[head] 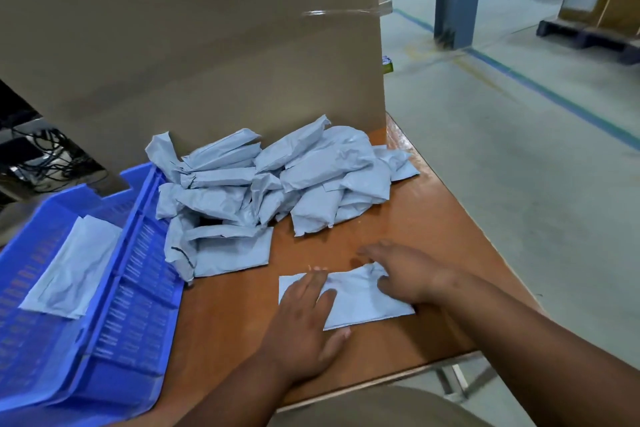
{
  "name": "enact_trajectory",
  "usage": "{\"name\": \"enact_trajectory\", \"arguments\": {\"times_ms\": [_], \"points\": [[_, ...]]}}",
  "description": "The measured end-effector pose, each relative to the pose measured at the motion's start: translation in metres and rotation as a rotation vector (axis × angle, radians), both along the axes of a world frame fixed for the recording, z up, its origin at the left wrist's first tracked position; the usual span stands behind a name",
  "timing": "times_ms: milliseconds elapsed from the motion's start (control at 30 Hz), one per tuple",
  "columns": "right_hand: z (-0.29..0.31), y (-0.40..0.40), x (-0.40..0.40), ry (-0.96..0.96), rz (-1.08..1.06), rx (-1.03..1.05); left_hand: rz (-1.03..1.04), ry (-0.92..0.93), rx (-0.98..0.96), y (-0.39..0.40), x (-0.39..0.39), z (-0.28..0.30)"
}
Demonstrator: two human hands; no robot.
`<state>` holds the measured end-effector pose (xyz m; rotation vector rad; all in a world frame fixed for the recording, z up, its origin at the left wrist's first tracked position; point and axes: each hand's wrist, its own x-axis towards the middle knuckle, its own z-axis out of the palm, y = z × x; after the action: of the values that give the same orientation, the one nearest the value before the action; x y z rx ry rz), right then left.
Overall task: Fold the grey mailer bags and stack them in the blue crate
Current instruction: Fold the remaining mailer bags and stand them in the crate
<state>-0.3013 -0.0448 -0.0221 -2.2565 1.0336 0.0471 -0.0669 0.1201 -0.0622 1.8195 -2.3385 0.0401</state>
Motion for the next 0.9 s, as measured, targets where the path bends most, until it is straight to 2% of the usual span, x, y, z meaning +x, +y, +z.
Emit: {"name": "enact_trajectory", "arguments": {"times_ms": [100,233,333,400,467,533,600,733,900], "points": [[-0.009,0.011,-0.010,0.002,-0.077,-0.156,0.032,0.036,0.083,0.008,-0.007,-0.013],[-0.019,0.022,-0.017,-0.005,-0.075,-0.267,0.115,-0.111,0.279,0.013,-0.005,-0.011],[-0.024,0.025,-0.019,0.040,-0.152,-0.306,0.156,-0.119,0.323,0.022,-0.009,-0.005],[-0.025,0.026,-0.020,0.065,-0.211,-0.393,0.188,-0.102,0.333,0.027,-0.011,-0.001],[-0.022,0.023,-0.020,-0.014,-0.226,-0.533,0.234,-0.023,0.306,0.023,-0.015,0.004],[-0.013,0.023,-0.014,-0.133,-0.190,-0.644,0.263,0.080,0.223,0.008,-0.023,0.008],[-0.007,0.023,-0.002,-0.121,-0.145,-0.702,0.272,0.110,0.146,-0.015,-0.036,0.011],[-0.027,0.024,0.020,0.192,-0.112,-0.513,0.339,0.044,0.155,-0.060,-0.062,0.007],[-0.047,0.023,0.019,0.219,-0.143,-0.425,0.417,0.038,0.201,-0.068,-0.070,-0.019]]}}
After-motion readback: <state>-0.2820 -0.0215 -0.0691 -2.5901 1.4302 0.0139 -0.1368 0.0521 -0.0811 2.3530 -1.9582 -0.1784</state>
